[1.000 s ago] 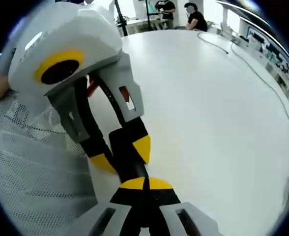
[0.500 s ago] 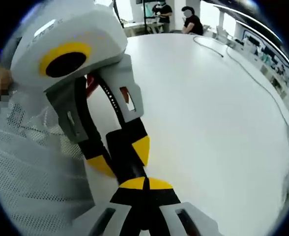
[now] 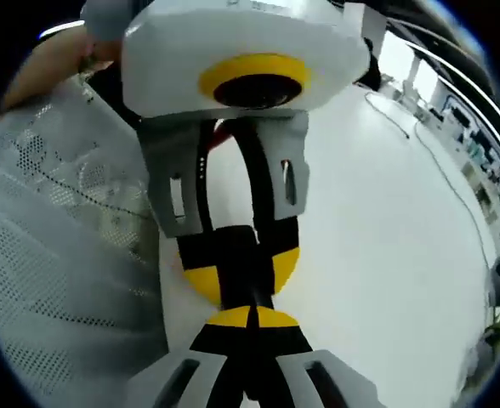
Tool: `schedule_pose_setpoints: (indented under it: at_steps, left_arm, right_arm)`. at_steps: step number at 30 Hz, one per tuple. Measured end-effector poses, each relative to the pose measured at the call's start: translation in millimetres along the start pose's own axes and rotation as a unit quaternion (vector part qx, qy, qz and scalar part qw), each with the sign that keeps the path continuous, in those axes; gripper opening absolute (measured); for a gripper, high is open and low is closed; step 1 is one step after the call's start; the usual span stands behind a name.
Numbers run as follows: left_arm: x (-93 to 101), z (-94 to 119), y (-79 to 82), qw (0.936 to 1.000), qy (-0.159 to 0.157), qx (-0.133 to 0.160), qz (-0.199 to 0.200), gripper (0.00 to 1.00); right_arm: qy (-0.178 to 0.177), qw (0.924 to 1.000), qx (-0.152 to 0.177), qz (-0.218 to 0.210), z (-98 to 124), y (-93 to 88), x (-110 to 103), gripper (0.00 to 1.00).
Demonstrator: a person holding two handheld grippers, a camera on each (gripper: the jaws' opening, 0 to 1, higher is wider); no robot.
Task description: Press the specified remote control buttons in sequence, fully releasing each button before pressing the next.
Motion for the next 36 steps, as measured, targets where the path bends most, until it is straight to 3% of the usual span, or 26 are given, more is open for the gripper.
schedule_pose_setpoints:
  at_steps: [8,12,16,20,29,34,36]
  left_arm:
    - [-0.2,-0.3,-0.4,1.0000,-0.002,-0.001,-0.002,0.25]
    - [0.3,0.0,0.1,1.0000,-0.003,-0.002,0.000,0.25]
    - [0.4,-0.1,0.1,1.0000,-0.002,-0.001,-0.001,0.25]
    - [0.3,0.2,0.2,1.0000,-0.001,0.000,0.001,0.25]
    - [0.3,0.1,0.4,1.0000,-0.002,-0.001,0.000,0.25]
    - [0.3,0.0,0.8,1.0000,-0.003,-0.001,0.002,0.25]
    - [0.3,-0.1,0.6,1.0000,-0.002,-0.001,0.001,0.25]
  right_arm:
    - [-0.021,0.9997,0.001,-0.008,-2.2,1.3,1.5,0.00]
    - [-0.043,0.9989,-0.003,0.016,-3.1,1.6,0.7,0.00]
    - [-0.032,0.9981,0.035,-0.040,-1.4,2.4,3.1,0.00]
    - [-0.026,0.9986,0.040,-0.023,1.0,2.6,-1.3,0.00]
    - [-0.023,0.9992,0.017,0.029,-4.8,6.9,2.1,0.00]
    - [-0.024,0.9995,0.014,0.014,-4.1,6.0,2.2,0.00]
    - [-0.033,0.9990,0.005,0.029,-4.5,6.2,1.7,0.00]
Point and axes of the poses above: the point that each gripper's makers call its tool centre point, and the gripper's own axes: z roughly backward along the fingers, x roughly to its right, y roughly out of its top, the point moved 1 cm from there along z, roughly backward along the fingers, and after that the axes turned 3 degrees about x, right-handed, at the moved point
